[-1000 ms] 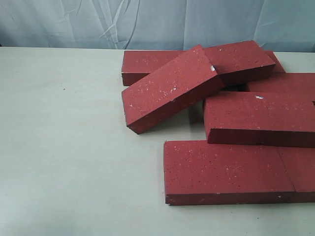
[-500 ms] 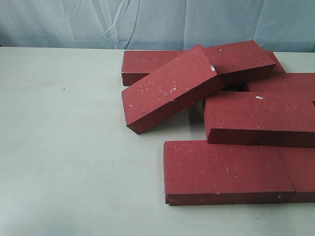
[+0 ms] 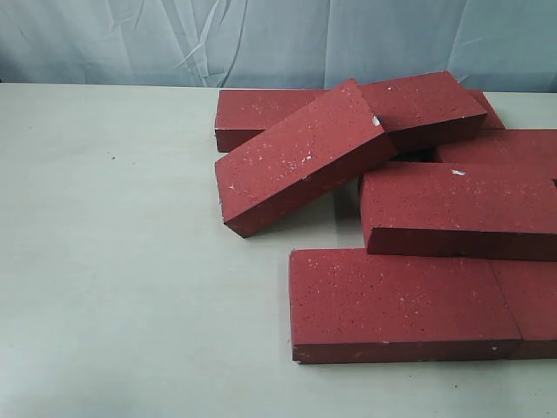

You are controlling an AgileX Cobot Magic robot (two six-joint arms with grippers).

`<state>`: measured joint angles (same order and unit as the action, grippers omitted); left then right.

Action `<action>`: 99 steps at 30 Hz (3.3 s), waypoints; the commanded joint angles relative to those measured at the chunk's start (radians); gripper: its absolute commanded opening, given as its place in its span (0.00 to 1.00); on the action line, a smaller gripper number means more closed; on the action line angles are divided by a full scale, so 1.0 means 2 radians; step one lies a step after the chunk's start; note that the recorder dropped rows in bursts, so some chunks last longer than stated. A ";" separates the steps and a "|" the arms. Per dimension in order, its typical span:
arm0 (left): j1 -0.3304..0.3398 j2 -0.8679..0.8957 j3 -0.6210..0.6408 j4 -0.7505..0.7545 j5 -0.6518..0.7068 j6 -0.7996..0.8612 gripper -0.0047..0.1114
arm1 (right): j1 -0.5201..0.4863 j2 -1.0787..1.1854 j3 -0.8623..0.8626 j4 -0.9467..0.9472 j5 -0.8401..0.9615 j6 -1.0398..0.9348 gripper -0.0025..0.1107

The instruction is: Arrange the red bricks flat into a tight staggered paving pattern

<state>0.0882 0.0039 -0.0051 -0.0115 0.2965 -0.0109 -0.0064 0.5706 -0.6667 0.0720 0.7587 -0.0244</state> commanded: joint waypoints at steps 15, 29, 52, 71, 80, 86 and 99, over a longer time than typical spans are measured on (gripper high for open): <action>0.000 -0.002 0.003 -0.006 -0.003 -0.003 0.04 | -0.002 0.197 -0.003 0.066 -0.069 -0.018 0.02; 0.000 -0.002 0.003 -0.006 -0.003 -0.003 0.04 | -0.002 0.319 -0.113 0.069 -0.032 -0.036 0.02; 0.000 -0.002 0.003 -0.006 -0.003 -0.003 0.04 | 0.068 0.514 -0.320 0.068 0.031 -0.070 0.02; 0.000 -0.002 0.003 -0.006 -0.003 -0.003 0.04 | 0.134 0.669 -0.492 -0.018 0.079 -0.028 0.02; 0.000 -0.002 0.003 -0.006 -0.003 -0.003 0.04 | 0.177 0.705 -0.492 -0.018 0.088 -0.024 0.02; 0.000 -0.002 0.003 -0.006 -0.003 -0.003 0.04 | 0.245 0.732 -0.492 0.004 0.064 -0.024 0.02; 0.000 -0.002 0.003 -0.002 -0.005 -0.003 0.04 | 0.283 0.752 -0.492 0.004 0.054 -0.023 0.02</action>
<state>0.0882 0.0039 -0.0051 -0.0115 0.2965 -0.0109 0.5600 2.0768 -1.6463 0.0852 0.8728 -0.0712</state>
